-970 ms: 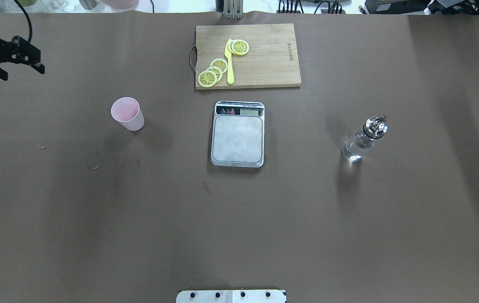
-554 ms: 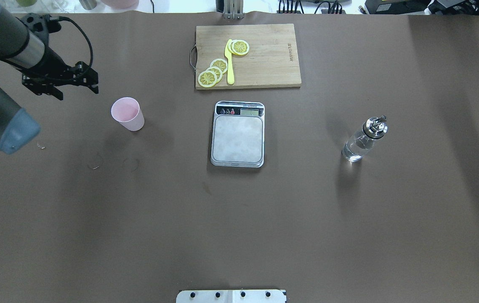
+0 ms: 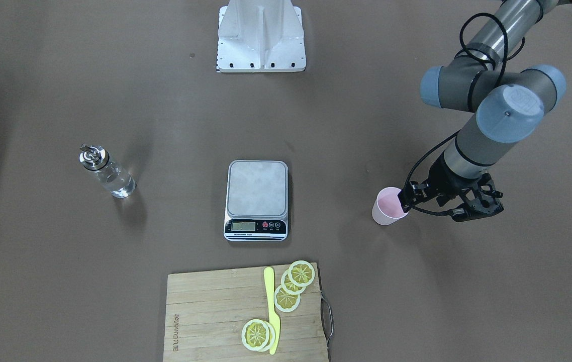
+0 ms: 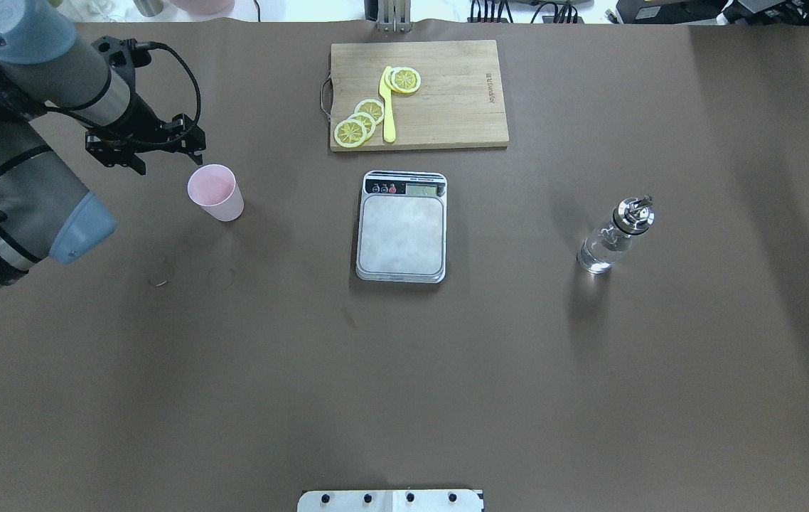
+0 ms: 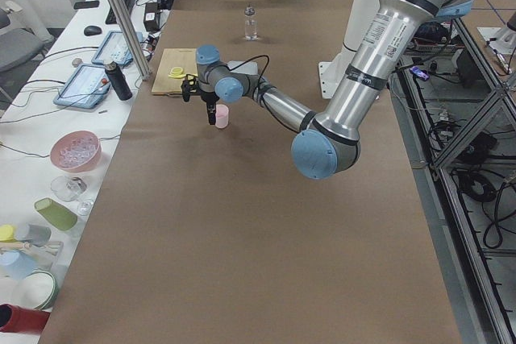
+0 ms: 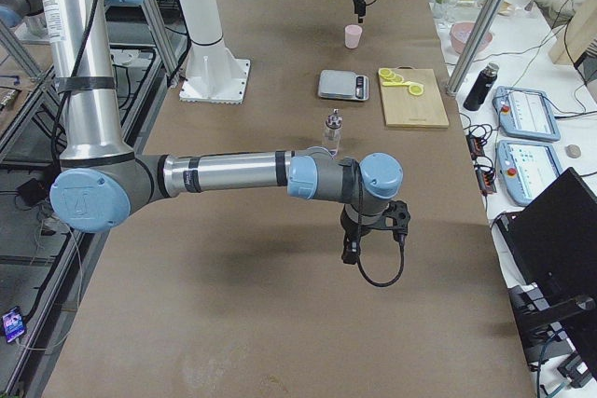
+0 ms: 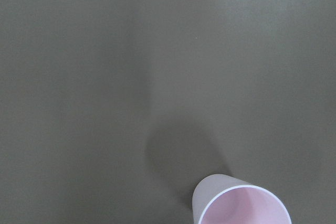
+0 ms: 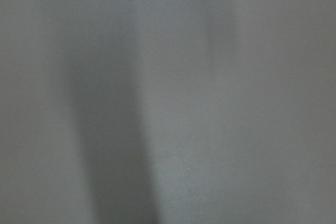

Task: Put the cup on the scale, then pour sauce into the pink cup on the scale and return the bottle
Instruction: 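Reach the left gripper to the pink cup and grasp it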

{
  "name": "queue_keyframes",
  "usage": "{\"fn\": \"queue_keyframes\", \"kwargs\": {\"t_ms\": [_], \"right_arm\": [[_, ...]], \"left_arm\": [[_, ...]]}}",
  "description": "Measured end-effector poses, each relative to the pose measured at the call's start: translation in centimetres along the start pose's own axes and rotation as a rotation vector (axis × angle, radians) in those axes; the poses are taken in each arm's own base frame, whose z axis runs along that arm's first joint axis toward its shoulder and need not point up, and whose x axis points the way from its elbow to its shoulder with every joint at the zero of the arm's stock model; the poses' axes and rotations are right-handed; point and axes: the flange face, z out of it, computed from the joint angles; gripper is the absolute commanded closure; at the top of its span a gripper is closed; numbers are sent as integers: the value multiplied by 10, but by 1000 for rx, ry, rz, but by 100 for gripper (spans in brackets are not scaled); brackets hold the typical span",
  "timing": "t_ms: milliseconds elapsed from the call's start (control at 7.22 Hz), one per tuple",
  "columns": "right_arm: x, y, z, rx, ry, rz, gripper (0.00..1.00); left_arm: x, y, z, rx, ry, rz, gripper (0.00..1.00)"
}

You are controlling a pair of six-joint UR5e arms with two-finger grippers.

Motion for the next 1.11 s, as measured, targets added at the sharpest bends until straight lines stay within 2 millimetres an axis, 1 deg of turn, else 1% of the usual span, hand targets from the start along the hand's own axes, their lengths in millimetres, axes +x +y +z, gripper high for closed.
{"fn": "queue_keyframes", "kwargs": {"t_ms": [139,277,416,554,693,831,1108], "right_arm": [[0,0,0,0,0,0,0],[0,0,1,-2,0,0,0],[-1,-1,1,-3,0,0,0],[0,-1,2,-5,0,0,0],[0,-1,3,-6,1,1,0],[0,-1,3,-7,0,1,0],[0,-1,3,-7,-1,1,0]], "left_arm": [[0,1,6,-4,0,3,21],[4,4,10,-9,2,9,21],[10,8,12,-15,6,17,24],[14,13,16,-23,7,24,56],[18,18,19,-29,7,26,86],[19,20,22,-34,7,23,100],[20,22,22,-40,6,15,100]]}}
